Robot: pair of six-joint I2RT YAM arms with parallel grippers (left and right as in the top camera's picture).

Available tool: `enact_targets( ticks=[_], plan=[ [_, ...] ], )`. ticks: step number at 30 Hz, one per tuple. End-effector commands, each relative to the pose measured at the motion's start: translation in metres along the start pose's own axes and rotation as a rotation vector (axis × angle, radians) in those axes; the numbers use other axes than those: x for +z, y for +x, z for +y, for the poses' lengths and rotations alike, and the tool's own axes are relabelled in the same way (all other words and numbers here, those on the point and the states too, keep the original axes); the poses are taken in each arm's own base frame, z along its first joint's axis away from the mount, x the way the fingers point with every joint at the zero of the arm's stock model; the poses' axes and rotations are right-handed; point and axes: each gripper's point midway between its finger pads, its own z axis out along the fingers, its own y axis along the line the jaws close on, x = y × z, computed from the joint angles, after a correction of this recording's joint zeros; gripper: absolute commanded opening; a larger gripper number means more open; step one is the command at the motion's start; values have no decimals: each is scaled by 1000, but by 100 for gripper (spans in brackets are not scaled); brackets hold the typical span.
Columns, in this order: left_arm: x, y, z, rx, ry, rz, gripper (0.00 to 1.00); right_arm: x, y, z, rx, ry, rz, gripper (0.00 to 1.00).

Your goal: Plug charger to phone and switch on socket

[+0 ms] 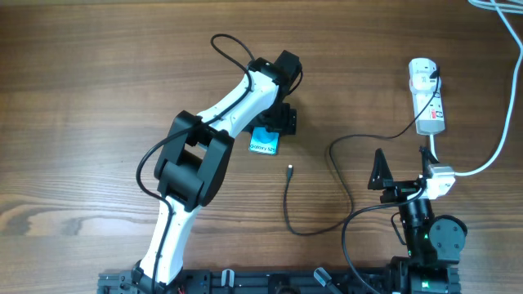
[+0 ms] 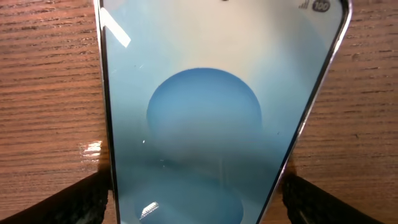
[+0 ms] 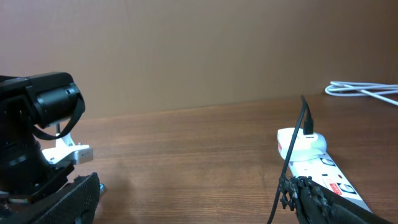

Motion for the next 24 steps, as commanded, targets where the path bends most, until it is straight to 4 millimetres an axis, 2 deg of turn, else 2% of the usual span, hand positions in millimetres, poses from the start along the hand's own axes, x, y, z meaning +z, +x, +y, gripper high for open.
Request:
enact_targets(
  ticks=[1,4,8,14,20,24],
  plan=[
    [24,0,14,-21,-35,23,95,-1,-3,1,10,-6,-14,100],
    [29,0,17,-27,-32,21,100,-1,-3,1,10,-6,-14,99],
    [41,8,15,-26,-13,39,100,-1,-3,1,10,-6,-14,100],
    [47,16,18,-22,-22,58,86,-1,-3,1,10,-6,-14,100],
    [47,21,19,21,-30,76,87,-1,-3,1,10,-6,-14,100],
    [47,24,17,46,-33,84,84,-1,-3,1,10,-6,-14,100]
  ],
)
